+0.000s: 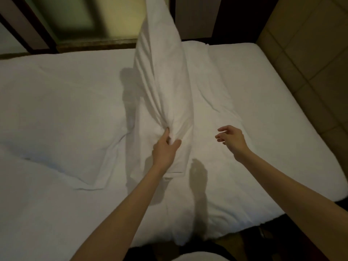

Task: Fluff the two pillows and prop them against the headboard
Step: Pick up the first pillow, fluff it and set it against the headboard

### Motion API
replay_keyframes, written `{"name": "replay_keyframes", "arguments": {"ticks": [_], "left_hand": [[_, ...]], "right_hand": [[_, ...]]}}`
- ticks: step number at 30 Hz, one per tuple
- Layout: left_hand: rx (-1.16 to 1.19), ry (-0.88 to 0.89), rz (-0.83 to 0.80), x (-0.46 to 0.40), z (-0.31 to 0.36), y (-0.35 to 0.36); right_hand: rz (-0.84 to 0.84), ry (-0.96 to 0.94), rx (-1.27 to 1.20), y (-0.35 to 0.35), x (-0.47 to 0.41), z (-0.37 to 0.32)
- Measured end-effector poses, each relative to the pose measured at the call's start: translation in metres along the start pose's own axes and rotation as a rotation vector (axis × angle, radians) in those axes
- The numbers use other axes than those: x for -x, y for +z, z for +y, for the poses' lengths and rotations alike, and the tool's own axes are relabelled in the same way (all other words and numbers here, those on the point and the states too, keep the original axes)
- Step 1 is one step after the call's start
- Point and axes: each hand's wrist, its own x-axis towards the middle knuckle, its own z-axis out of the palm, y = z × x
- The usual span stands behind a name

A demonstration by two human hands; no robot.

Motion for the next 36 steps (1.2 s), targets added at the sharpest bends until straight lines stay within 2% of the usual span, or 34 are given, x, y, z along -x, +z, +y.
{"name": "replay_keyframes", "arguments": {"ticks": [5, 9, 13, 18, 22, 27, 32, 36], "left_hand": [[0.090, 0.011, -0.146, 0.014, 0.032, 0.072], [0.079, 0.066, 0.004, 0.006, 0.040, 0.085], [0.045, 0.057, 0.133, -0.019, 0.036, 0.073], [-0.079, -0.088, 0.168, -0.076, 0.020, 0.044], [-0.131, -0.221, 0.114, -0.133, 0.003, 0.027], [0.024, -0.316, 0.045, -0.186, -0.012, 0.030], [0.098, -0.359, 0.068, -0.200, -0.025, 0.046], [0.099, -0.421, 0.076, -0.201, -0.040, 0.053]], "right_hand": [[0.018, 0.010, -0.010, -0.064, -0.020, 0.020], [0.040, 0.039, -0.008, -0.081, -0.035, 0.027], [-0.030, 0.082, 0.000, -0.078, -0.046, 0.026], [-0.052, 0.145, 0.113, -0.061, -0.068, 0.023], [-0.010, 0.221, 0.141, -0.049, -0.102, 0.023], [-0.009, 0.322, 0.147, -0.040, -0.148, 0.031], [-0.015, 0.365, -0.126, -0.031, -0.173, 0.033], [0.043, 0.310, -0.019, -0.010, -0.169, 0.040]]}}
